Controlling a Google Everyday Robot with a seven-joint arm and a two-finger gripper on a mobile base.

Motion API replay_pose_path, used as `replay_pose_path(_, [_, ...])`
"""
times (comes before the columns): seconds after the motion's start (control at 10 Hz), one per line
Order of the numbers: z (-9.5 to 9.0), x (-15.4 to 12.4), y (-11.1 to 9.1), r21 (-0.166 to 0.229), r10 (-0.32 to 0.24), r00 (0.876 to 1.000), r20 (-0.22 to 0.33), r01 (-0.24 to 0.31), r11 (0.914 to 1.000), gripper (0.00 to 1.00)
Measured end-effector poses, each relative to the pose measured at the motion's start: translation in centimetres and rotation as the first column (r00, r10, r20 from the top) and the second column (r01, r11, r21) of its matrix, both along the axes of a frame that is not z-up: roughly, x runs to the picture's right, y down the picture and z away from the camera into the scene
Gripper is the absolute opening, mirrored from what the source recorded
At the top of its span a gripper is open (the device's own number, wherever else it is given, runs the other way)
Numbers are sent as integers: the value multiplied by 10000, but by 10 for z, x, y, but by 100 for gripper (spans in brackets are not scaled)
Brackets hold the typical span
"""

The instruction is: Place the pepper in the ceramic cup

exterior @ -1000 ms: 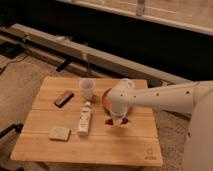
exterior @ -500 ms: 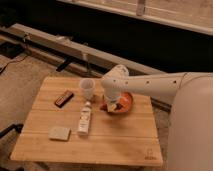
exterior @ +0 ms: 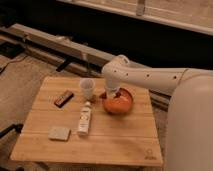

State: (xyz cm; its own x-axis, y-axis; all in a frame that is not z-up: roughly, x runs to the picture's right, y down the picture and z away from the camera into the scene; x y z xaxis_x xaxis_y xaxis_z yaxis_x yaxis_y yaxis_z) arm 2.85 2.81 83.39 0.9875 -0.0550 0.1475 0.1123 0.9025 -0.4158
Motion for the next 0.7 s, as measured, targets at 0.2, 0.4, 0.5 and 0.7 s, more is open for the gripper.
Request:
replay_pose_path(0.2, [1,-7,-20,449,-115,9998,135,109,9989,0])
replay_pose_path(0.4, [2,-9,-33,776,-220,9996,167,207,9968,0])
replay_pose_path(0.5, [3,-12,-39,932,-264,9995,199,244,9954,0])
replay_pose_path(0.7, [5,-26,-55,1216,-280,9991,330,238,9923,0])
